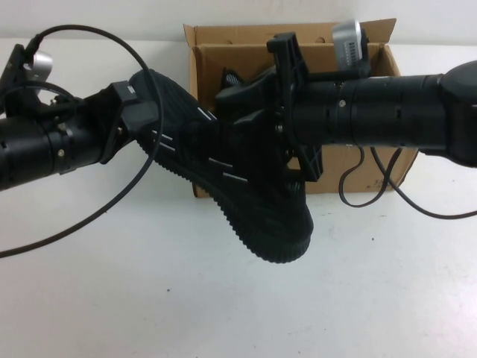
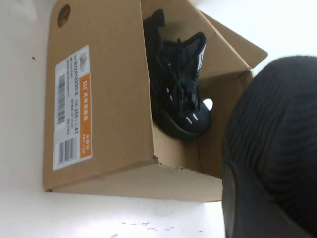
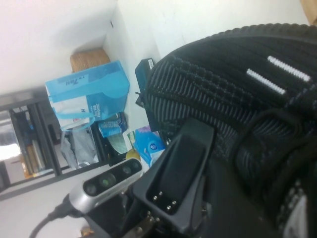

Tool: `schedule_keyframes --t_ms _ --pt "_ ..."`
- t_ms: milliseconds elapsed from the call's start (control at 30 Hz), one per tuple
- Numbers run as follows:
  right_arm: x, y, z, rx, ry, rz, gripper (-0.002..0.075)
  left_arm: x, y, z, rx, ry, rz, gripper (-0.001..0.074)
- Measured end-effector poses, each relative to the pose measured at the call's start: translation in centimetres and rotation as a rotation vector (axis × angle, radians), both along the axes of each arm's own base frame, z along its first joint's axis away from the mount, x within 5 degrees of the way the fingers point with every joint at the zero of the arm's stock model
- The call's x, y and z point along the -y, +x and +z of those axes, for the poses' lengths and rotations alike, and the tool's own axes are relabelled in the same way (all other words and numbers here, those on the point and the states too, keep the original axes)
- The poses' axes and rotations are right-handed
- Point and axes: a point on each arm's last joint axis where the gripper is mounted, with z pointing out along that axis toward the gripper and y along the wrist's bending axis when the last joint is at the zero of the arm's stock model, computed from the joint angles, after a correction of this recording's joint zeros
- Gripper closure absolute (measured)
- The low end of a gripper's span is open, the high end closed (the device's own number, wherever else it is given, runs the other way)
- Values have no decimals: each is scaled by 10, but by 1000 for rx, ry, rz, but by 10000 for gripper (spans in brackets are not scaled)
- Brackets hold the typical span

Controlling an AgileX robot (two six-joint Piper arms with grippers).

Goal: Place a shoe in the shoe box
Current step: Place the shoe in the shoe box

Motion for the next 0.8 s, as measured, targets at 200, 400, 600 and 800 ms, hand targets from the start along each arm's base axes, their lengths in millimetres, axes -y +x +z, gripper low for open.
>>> schedule_keyframes --t_ms 200,400,600,800 --pt "0 0 0 19 -8 12 689 0 0 1 1 -9 4 575" --pt "0 -1 -1 17 -9 14 722 1 0 2 63 39 -44 575" --pt "0 0 -1 36 -20 15 723 4 0 -1 83 45 -103 355" --pt "1 1 -1 91 -51 27 724 6 -2 1 97 40 -140 71"
